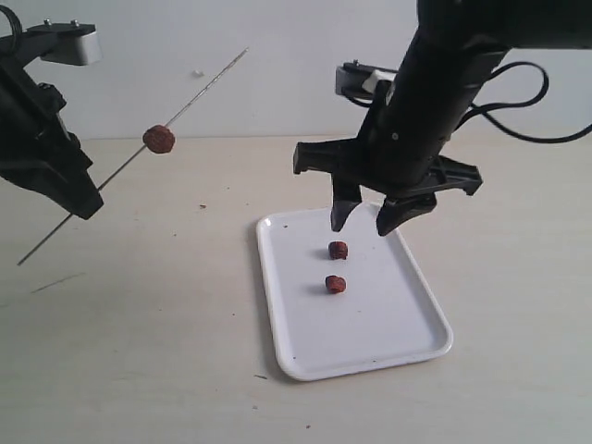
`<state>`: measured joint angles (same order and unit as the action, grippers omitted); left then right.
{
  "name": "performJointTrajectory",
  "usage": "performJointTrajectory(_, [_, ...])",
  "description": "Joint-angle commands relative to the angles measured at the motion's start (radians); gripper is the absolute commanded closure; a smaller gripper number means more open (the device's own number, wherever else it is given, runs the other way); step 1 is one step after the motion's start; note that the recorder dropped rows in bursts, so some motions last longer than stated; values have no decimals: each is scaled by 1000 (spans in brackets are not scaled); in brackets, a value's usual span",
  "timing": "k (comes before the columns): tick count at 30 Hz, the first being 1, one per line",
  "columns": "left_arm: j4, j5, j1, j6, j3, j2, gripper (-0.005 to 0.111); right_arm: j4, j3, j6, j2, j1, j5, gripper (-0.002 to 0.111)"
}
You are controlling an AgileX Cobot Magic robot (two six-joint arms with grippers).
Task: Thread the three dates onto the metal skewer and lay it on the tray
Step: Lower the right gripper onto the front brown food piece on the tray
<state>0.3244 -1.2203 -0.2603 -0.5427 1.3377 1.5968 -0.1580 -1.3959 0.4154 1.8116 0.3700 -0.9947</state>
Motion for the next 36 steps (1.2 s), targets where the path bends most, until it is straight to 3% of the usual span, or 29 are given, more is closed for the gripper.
performJointTrajectory(1, [2,-1,18,1,0,-10,107,0,-7,96,70,-5,76,54])
performJointTrajectory(21, [30,-1,18,0,0,-10,107,89,-7,293,250,-3,248,51])
performJointTrajectory(36, [49,6,18,-7,0,-8,107,83,-7,295,299,3,279,52])
